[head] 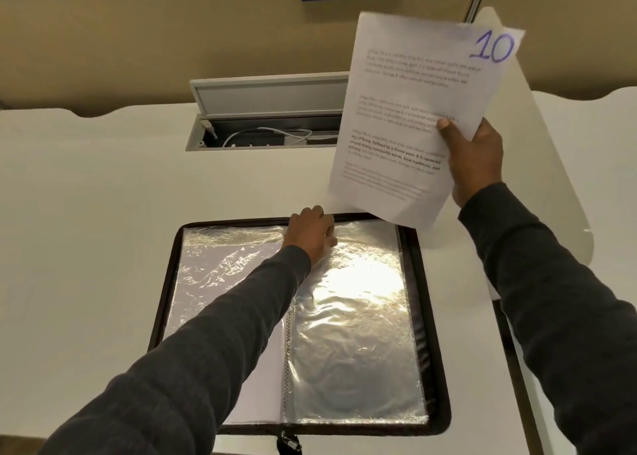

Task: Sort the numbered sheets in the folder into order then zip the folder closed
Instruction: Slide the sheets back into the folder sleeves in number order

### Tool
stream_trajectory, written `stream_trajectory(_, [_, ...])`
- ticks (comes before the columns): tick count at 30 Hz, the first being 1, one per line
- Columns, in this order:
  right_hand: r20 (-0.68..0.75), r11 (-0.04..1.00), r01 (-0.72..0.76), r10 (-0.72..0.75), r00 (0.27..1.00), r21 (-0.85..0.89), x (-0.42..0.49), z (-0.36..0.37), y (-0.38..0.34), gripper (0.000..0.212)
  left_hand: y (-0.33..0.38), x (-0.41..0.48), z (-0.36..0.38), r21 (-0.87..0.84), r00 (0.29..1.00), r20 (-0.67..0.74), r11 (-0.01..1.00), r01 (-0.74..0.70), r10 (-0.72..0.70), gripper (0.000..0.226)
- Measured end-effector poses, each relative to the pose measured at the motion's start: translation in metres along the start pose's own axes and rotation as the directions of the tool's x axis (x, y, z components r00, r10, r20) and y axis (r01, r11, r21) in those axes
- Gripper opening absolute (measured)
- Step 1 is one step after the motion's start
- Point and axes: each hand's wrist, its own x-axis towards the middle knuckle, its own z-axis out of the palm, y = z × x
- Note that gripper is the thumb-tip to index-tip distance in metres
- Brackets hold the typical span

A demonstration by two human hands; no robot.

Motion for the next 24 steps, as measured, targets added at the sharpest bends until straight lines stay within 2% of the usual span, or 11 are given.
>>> stream_trajectory(4, [0.005,0.970,-0.051,0.051,0.999,0.240,0.010,0.013,-0.005,0.019,-0.001,-0.001,-0.003,-0.033,0.998,-0.041,0.998,-0.053,0.051,0.013])
stream_trajectory(7, [0.037,0.927,-0.114,0.108,0.993,0.357,0.017,0.026,-0.002,0.025,0.000,-0.003,-0.004,-0.044,0.992,-0.078,0.993,-0.108,0.104,0.016])
stream_trajectory(9, [0.051,0.898,-0.162,0.155,0.987,0.408,0.019,0.035,0.003,0.024,0.000,-0.006,-0.003,-0.076,0.991,-0.105,0.993,-0.093,0.085,0.015])
stream_trajectory(11, [0.045,0.880,-0.204,0.205,0.978,0.430,0.020,0.043,0.008,0.020,0.002,-0.009,-0.003,-0.099,0.989,-0.128,0.992,-0.080,0.067,0.010])
stream_trajectory(13, [0.046,0.860,-0.241,0.247,0.968,0.450,0.020,0.051,0.014,0.017,0.001,-0.010,-0.001,-0.079,0.980,-0.170,0.990,-0.119,0.104,0.004])
stream_trajectory(16, [0.042,0.839,-0.279,0.294,0.955,0.466,0.018,0.059,0.022,0.017,0.001,-0.011,0.005,0.001,0.965,-0.201,0.985,-0.170,0.167,0.006])
stream_trajectory(20, [0.032,0.830,-0.303,0.327,0.945,0.469,0.015,0.065,0.030,0.016,0.002,-0.012,0.013,0.057,0.954,-0.170,0.969,-0.242,0.248,0.002])
stream_trajectory(24, [0.030,0.834,-0.328,0.352,0.936,0.443,0.012,0.065,0.040,0.013,0.010,-0.017,0.014,0.050,0.961,-0.143,0.971,-0.233,0.238,0.009])
